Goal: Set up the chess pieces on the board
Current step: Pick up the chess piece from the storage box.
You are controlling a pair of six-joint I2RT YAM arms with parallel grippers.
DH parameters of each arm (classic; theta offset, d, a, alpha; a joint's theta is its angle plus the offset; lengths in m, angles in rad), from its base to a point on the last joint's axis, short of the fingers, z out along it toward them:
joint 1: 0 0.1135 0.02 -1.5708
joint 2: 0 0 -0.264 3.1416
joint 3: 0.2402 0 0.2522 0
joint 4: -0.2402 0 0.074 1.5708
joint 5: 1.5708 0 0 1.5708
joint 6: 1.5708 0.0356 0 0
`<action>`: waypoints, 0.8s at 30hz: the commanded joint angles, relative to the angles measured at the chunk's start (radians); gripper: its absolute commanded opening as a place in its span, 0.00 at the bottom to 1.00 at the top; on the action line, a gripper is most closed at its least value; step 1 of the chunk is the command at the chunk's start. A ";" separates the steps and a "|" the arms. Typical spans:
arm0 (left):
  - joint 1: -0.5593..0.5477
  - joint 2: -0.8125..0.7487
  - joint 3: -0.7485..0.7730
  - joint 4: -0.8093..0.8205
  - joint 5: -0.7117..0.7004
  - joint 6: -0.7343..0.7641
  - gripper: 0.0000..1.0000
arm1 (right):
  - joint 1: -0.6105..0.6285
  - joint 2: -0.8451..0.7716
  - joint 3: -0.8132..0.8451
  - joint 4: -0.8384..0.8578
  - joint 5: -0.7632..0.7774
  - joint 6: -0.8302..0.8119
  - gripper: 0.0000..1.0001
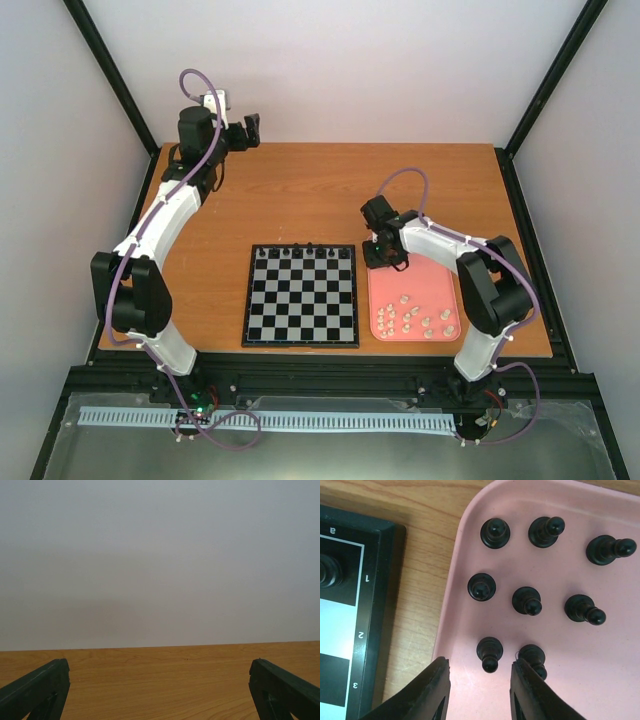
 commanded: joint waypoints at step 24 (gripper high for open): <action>-0.005 0.007 0.044 -0.008 -0.009 0.024 1.00 | 0.006 0.052 0.025 0.021 0.038 0.003 0.21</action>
